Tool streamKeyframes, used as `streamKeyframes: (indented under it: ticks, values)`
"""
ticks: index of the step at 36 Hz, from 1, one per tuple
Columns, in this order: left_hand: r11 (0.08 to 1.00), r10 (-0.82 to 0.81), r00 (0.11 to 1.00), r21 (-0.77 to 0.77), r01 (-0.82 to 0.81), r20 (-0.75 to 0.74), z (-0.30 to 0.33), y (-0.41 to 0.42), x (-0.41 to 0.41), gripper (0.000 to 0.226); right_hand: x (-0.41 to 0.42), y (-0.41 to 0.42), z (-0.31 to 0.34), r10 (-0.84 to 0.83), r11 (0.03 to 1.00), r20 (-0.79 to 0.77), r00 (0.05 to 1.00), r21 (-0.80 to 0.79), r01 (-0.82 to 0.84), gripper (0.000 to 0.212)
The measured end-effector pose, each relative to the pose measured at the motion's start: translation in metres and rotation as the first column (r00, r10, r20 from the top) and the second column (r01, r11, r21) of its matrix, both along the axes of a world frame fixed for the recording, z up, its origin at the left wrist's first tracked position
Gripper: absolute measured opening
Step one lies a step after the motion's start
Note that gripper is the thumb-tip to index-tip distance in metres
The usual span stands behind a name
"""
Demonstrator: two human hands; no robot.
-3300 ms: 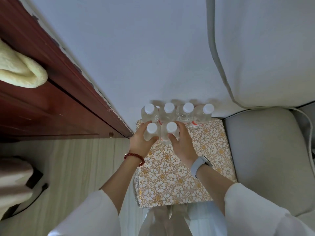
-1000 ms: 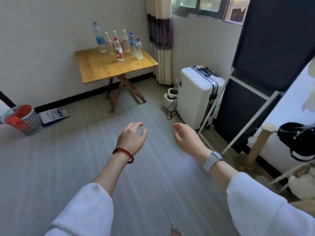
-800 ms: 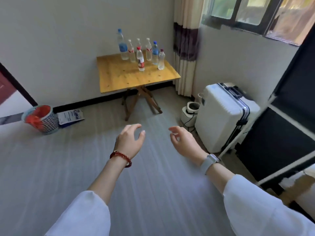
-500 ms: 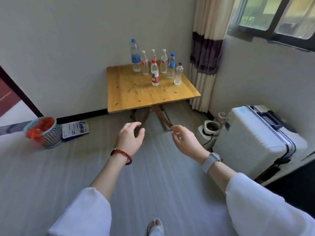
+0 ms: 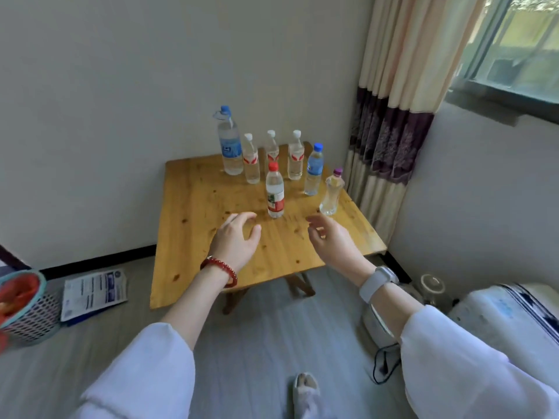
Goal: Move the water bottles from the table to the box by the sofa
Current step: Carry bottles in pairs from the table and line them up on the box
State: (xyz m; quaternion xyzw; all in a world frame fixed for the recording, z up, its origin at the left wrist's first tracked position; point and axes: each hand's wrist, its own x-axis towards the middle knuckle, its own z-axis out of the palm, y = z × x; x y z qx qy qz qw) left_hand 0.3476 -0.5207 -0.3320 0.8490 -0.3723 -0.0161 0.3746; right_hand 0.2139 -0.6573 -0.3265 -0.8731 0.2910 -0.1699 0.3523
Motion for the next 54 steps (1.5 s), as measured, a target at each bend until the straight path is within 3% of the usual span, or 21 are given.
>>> streamKeyframes:
  ticks: [15,26,31,35,40,46,54]
  values:
    - [0.993,0.119,0.993,0.01,-0.119,-0.006,0.0,-0.201,0.244,0.036,0.268,-0.225,0.003,0.052,0.999,0.004,0.999,-0.002,-0.052,0.033]
    - [0.991,0.062,0.997,0.119,-0.056,-0.044,-0.045,-0.321,0.405,0.043,0.433,-0.318,-0.029,0.039,0.975,-0.276,0.96,-0.201,-0.097,0.045]
    - [0.972,0.023,0.998,0.236,-0.01,-0.052,-0.074,-0.35,0.451,0.051,0.486,-0.344,-0.05,0.084,0.965,-0.38,0.921,-0.199,-0.17,0.052]
    - [0.959,0.001,1.0,0.284,-0.004,0.012,-0.089,-0.356,0.467,0.043,0.506,-0.353,-0.071,0.092,0.962,-0.463,0.882,-0.189,-0.2,0.045]
    - [0.973,-0.104,0.991,0.215,0.085,0.081,-0.094,-0.353,0.475,0.032,0.505,-0.352,-0.084,0.064,0.952,-0.398,0.915,-0.252,-0.176,0.027]
    - [0.986,-0.128,0.991,0.116,0.124,0.029,-0.091,-0.342,0.464,0.048,0.486,-0.343,-0.076,0.076,0.943,-0.37,0.926,-0.275,-0.187,0.025]
    - [0.998,-0.058,0.997,0.027,0.057,0.044,-0.059,-0.309,0.443,0.031,0.452,-0.316,-0.038,0.072,0.964,-0.292,0.954,-0.226,-0.142,0.028]
